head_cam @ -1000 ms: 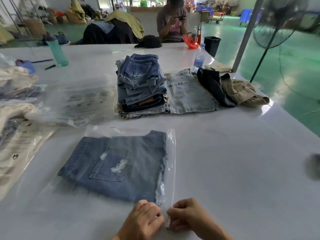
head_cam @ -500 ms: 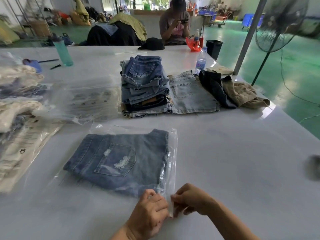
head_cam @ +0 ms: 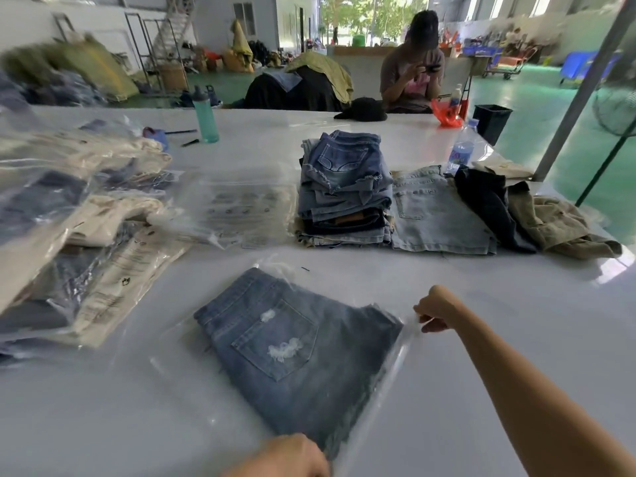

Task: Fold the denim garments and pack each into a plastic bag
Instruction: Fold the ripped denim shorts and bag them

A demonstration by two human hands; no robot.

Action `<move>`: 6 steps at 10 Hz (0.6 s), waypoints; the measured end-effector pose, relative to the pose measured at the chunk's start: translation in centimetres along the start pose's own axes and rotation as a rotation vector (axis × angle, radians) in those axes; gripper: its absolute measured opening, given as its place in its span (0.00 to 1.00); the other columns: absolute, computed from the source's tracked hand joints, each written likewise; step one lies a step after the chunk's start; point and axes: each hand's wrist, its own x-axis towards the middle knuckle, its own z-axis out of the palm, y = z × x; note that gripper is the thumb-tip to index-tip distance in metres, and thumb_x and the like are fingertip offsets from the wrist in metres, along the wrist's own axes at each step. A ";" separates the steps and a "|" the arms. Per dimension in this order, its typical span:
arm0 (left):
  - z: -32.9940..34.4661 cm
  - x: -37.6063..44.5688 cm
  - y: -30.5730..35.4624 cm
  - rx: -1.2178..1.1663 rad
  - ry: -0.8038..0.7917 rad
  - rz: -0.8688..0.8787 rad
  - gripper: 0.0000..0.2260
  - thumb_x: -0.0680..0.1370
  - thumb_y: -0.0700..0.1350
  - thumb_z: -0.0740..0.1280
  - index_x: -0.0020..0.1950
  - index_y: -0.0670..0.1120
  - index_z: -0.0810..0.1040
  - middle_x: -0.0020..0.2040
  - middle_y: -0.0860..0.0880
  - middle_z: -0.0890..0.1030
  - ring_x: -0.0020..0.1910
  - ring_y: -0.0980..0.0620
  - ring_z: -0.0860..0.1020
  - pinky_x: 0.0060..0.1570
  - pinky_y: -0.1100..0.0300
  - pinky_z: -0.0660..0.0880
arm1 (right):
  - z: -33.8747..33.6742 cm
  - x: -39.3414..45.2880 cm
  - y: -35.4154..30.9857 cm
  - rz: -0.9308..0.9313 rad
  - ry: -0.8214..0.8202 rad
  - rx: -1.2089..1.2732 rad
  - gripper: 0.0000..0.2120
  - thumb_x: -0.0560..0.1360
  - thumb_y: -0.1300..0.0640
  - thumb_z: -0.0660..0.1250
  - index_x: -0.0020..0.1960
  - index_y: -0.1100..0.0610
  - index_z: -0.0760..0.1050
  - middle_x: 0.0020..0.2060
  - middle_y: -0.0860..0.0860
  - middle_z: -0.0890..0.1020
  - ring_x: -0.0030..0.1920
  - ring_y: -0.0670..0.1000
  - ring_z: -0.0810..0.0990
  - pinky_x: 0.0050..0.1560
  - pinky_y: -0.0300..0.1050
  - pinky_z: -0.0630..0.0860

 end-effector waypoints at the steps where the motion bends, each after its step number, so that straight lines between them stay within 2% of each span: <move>1: -2.3 -1.7 -2.2 -0.452 -0.320 -0.652 0.14 0.73 0.58 0.67 0.34 0.50 0.76 0.29 0.58 0.76 0.32 0.65 0.74 0.38 0.73 0.70 | 1.2 0.6 0.1 -0.206 0.190 -0.335 0.19 0.77 0.46 0.64 0.49 0.64 0.74 0.49 0.60 0.82 0.48 0.60 0.81 0.41 0.45 0.73; 2: -3.7 -4.5 -4.8 -0.147 -0.225 -1.351 0.23 0.71 0.68 0.63 0.50 0.49 0.74 0.50 0.51 0.79 0.51 0.52 0.78 0.53 0.60 0.72 | 4.4 -0.4 -1.6 -0.358 0.053 -0.305 0.34 0.71 0.34 0.65 0.60 0.64 0.74 0.57 0.57 0.80 0.55 0.58 0.78 0.48 0.45 0.72; 3: -2.6 -5.6 -6.7 -0.097 -0.270 -1.647 0.42 0.71 0.70 0.60 0.65 0.34 0.67 0.63 0.39 0.72 0.64 0.41 0.72 0.60 0.56 0.69 | 7.4 -2.3 -2.8 -0.421 -0.062 -0.349 0.40 0.65 0.31 0.70 0.62 0.62 0.73 0.58 0.56 0.79 0.56 0.57 0.77 0.53 0.46 0.73; 4: -2.0 -4.9 -7.1 -0.390 -0.173 -1.781 0.38 0.68 0.67 0.70 0.56 0.32 0.75 0.55 0.36 0.78 0.56 0.42 0.79 0.53 0.56 0.73 | 8.1 -4.5 -2.7 -0.394 -0.276 -0.333 0.45 0.59 0.33 0.76 0.64 0.60 0.70 0.60 0.54 0.77 0.58 0.55 0.76 0.57 0.47 0.73; 5: -1.9 -4.6 -8.9 -0.693 0.011 -1.788 0.19 0.64 0.53 0.80 0.41 0.39 0.80 0.41 0.41 0.83 0.39 0.47 0.81 0.42 0.56 0.77 | 7.4 -6.3 -1.5 -0.271 -0.803 0.040 0.43 0.55 0.38 0.80 0.62 0.59 0.74 0.57 0.57 0.81 0.56 0.56 0.80 0.60 0.54 0.76; 6: -3.0 -3.8 -11.3 -0.711 -0.108 -1.755 0.20 0.64 0.41 0.79 0.52 0.36 0.80 0.45 0.41 0.83 0.43 0.45 0.82 0.44 0.55 0.80 | 8.1 -8.3 -0.9 -0.290 -0.925 0.299 0.27 0.62 0.43 0.78 0.53 0.58 0.77 0.40 0.52 0.84 0.37 0.50 0.81 0.32 0.41 0.76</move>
